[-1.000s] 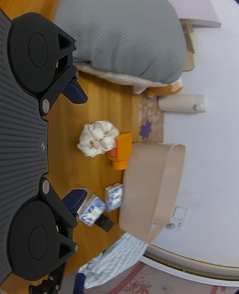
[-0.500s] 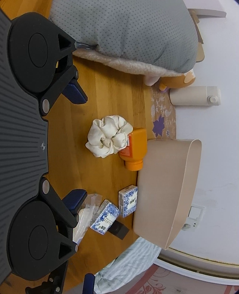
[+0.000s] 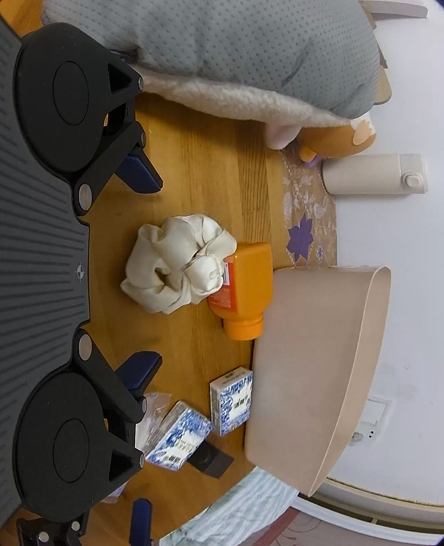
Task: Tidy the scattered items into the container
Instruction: 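Grasp the cream scrunchie with left gripper while right grasps the plastic-wrapped packet, then lift the cream scrunchie and wrapped packet and carry them over the bin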
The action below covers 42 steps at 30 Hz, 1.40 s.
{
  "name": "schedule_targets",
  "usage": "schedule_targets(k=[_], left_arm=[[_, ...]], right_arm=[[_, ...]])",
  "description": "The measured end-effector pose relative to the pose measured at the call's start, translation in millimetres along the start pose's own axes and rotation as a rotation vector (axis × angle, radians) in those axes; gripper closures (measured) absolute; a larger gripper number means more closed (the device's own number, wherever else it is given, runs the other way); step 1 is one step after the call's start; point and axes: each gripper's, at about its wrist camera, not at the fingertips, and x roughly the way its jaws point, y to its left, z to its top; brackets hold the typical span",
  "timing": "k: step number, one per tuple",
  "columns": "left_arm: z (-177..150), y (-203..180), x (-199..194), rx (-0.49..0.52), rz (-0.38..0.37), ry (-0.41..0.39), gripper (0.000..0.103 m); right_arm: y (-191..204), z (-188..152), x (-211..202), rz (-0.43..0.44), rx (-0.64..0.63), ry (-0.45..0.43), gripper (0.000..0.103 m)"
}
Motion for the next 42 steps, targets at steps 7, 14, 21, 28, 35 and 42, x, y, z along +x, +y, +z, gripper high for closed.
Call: schedule_targets(k=[7, 14, 21, 28, 35, 42], left_arm=[[6.2, -2.2, 15.3, 0.042, 0.017, 0.016, 0.021], [6.4, -4.4, 14.9, 0.082, 0.040, -0.004, 0.049], [3.7, -3.4, 9.1, 0.073, 0.038, -0.015, 0.081], [-2.6, 0.7, 0.2, 0.034, 0.030, -0.015, 0.088], [-2.4, 1.9, -14.1, 0.042, 0.032, -0.035, 0.088], [5.9, -5.4, -37.7, 0.068, 0.024, -0.087, 0.088]], right_arm=[[2.6, 3.8, 19.9, -0.005, -0.016, 0.045, 0.024], [5.6, 7.7, 22.2, -0.015, -0.030, 0.042, 0.051], [14.2, 6.1, 19.6, -0.030, -0.066, 0.046, 0.071], [15.9, 2.7, 13.1, -0.009, -0.055, 0.047, 0.074], [15.5, 2.6, -1.5, 0.003, -0.049, 0.019, 0.075], [15.1, 10.7, -22.8, -0.009, -0.055, -0.035, 0.075]])
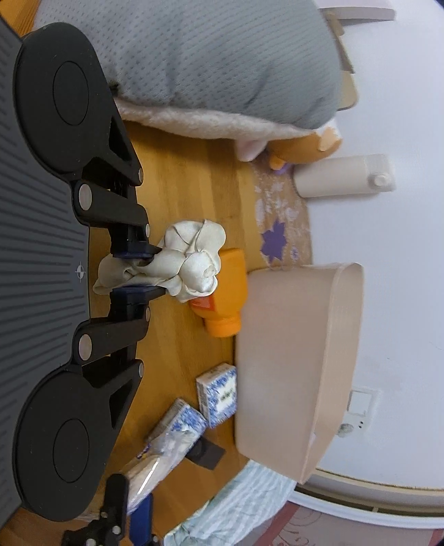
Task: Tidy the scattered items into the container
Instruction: 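Lift the cream scrunchie and wrapped packet and carry them over the bin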
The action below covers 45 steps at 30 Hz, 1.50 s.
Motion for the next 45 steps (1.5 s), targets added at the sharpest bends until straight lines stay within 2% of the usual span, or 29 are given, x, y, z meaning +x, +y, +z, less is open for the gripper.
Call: schedule_targets(k=[12, 24, 30, 35, 42, 45], left_arm=[[32.5, -22.0, -35.0, 0.051, -0.030, -0.100, 0.088], [83.0, -51.5, -41.9, 0.124, 0.008, -0.171, 0.088], [103.9, -61.6, -27.3, 0.119, -0.002, -0.151, 0.088], [121.6, -60.9, -7.3, 0.071, -0.028, -0.110, 0.088], [155.9, -57.9, 22.4, 0.017, -0.039, -0.063, 0.088], [168.3, -63.1, 34.4, 0.028, -0.024, -0.054, 0.088]], right_arm=[[-15.0, 38.0, -38.7, -0.067, -0.025, -0.130, 0.075], [-40.3, 85.6, -55.2, -0.102, 0.004, -0.242, 0.075], [-52.2, 103.0, -47.3, -0.123, 0.013, -0.252, 0.075], [-66.0, 116.6, -35.6, -0.145, 0.021, -0.247, 0.075], [-89.0, 141.2, -17.7, -0.182, 0.036, -0.243, 0.075], [-96.8, 149.5, -6.8, -0.205, 0.032, -0.228, 0.075]])
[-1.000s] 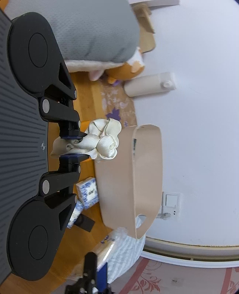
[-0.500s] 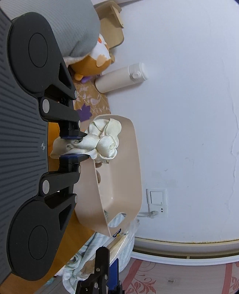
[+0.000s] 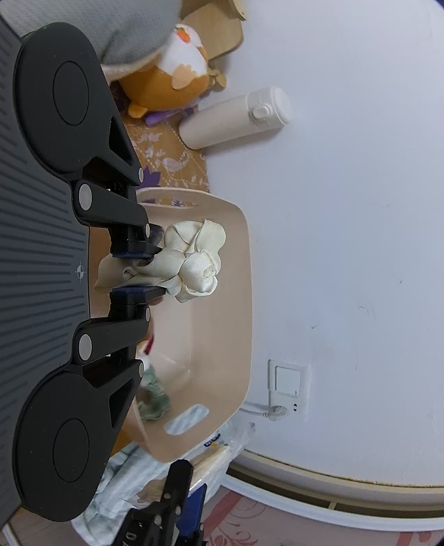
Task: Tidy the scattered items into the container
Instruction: 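Lift the cream scrunchie and wrapped packet and carry them over the bin, then open both grippers to drop the scrunchie and packet into the bin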
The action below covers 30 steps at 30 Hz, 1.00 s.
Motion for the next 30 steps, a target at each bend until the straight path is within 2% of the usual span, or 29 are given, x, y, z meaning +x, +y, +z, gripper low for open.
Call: schedule_targets(k=[9, 17, 23, 28, 29, 30], left_arm=[[12.5, -9.2, 54.3, 0.006, 0.042, 0.074, 0.088], [18.1, -9.3, 100.2, -0.032, 0.098, 0.128, 0.088], [12.0, -10.4, 116.6, -0.032, 0.095, 0.167, 0.088], [8.7, -12.4, 118.9, 0.000, 0.103, 0.163, 0.086], [8.8, -13.3, 117.8, 0.007, 0.098, 0.161, 0.084], [8.8, -14.4, 116.7, 0.013, 0.093, 0.157, 0.076]], right_arm=[[-13.3, 12.9, 49.2, -0.033, 0.024, 0.047, 0.075], [-8.7, 23.1, 88.6, -0.080, 0.013, 0.064, 0.075], [-1.3, 18.9, 111.2, -0.077, 0.002, 0.120, 0.075], [4.7, 13.6, 125.5, -0.072, -0.023, 0.168, 0.075], [5.9, 12.5, 127.0, -0.072, -0.030, 0.176, 0.075], [6.3, 11.6, 128.0, -0.073, -0.035, 0.181, 0.075]])
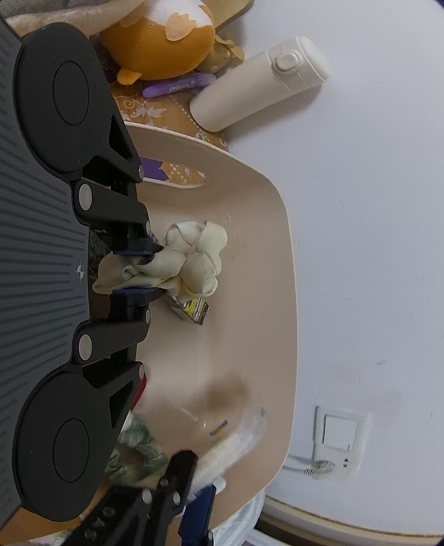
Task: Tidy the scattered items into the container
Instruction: 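Open both grippers to drop the scrunchie and packet into the bin, then move both grippers back toward the orange bottle and black box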
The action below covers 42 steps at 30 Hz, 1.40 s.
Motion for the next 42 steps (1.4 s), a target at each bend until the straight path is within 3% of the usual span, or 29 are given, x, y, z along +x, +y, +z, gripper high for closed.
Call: schedule_targets(k=[1, 2, 3, 4, 7, 10, 14, 30, 33, 42], left_arm=[[-0.7, -0.9, -1.7, 0.006, -0.008, -0.004, 0.060], [-1.7, -1.3, -3.8, 0.010, -0.018, -0.010, 0.051], [-3.1, -2.0, -7.1, 0.010, -0.024, -0.022, 0.034], [-4.7, -2.5, -11.4, 0.010, -0.027, -0.039, 0.027], [-9.5, -4.3, -23.2, 0.033, -0.040, -0.076, 0.025], [-16.3, -7.0, -35.9, 0.067, -0.045, -0.098, 0.024], [-29.3, -6.9, -57.9, 0.079, -0.063, -0.129, 0.023], [-93.5, 33.5, -126.5, 0.020, -0.017, -0.245, 0.020], [-110.6, 35.5, -131.9, 0.040, 0.016, -0.271, 0.020], [-155.9, 43.7, -123.5, 0.004, 0.020, -0.241, 0.020]], right_arm=[[0.6, -0.8, 0.4, -0.003, -0.005, 0.004, 0.075], [0.7, -1.4, 0.4, -0.004, -0.009, 0.007, 0.066], [0.3, -1.9, -0.7, -0.007, -0.012, 0.005, 0.063], [-0.2, -2.3, -4.0, -0.004, -0.013, -0.005, 0.060], [-1.5, -2.8, -20.9, 0.017, -0.011, -0.044, 0.033], [-2.5, -3.3, -43.5, 0.020, -0.010, -0.091, 0.025], [-3.6, -7.1, -74.5, 0.022, -0.004, -0.151, 0.006], [-6.4, -58.1, -166.7, 0.089, 0.047, -0.256, 0.000], [-7.3, -70.9, -173.5, 0.098, 0.059, -0.257, 0.000], [-3.9, -103.5, -170.2, 0.125, 0.072, -0.227, 0.000]])
